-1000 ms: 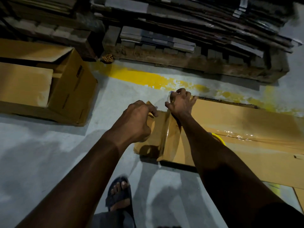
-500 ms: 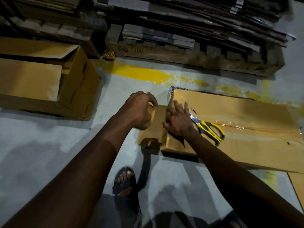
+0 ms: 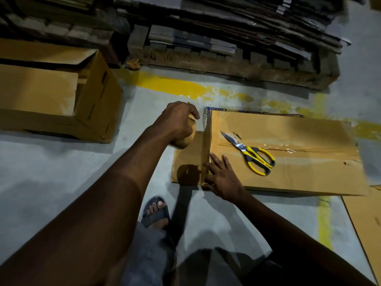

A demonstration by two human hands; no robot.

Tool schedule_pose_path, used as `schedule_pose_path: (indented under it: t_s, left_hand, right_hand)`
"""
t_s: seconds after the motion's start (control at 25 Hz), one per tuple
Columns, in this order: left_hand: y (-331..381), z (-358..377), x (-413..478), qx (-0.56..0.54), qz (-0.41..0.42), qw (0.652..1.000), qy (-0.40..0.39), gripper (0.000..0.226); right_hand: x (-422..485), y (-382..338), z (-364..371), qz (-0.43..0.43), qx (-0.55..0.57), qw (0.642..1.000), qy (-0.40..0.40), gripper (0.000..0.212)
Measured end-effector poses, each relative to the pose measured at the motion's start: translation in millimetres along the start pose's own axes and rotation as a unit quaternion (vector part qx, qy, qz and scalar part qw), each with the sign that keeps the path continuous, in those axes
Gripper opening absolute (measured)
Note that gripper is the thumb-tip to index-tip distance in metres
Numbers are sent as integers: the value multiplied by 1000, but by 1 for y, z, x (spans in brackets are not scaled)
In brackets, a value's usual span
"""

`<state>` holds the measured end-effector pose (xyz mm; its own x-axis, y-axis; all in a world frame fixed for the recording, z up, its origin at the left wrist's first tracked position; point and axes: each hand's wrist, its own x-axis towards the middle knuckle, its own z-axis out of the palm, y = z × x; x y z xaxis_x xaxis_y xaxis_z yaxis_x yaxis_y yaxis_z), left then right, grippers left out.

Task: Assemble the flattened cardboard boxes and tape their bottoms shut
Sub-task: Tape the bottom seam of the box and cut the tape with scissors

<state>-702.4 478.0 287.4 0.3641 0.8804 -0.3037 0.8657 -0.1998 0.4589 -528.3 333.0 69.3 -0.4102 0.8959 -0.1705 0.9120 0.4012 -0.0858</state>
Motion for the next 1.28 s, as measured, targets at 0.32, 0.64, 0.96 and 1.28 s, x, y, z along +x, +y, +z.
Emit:
schedule_pose_path:
  t_s: [0.32, 0.64, 0.96, 1.28]
  left_hand:
    - [-2, 3, 4, -3, -8, 1000, -10, 54]
    - [-4, 11, 11, -7, 24, 999, -23, 61]
    - [15, 19, 16, -48, 8, 999, -23, 69]
    - [79, 55, 13, -43, 45, 997, -41, 69]
  right_hand:
    - [16, -28, -3, 173, 176, 966, 81, 69]
    - [33, 16, -38, 231, 175, 941, 176, 38]
    - [-19, 100, -43, 318, 65, 945, 43, 64]
    - [-73, 168, -29, 334, 82, 932, 113, 59]
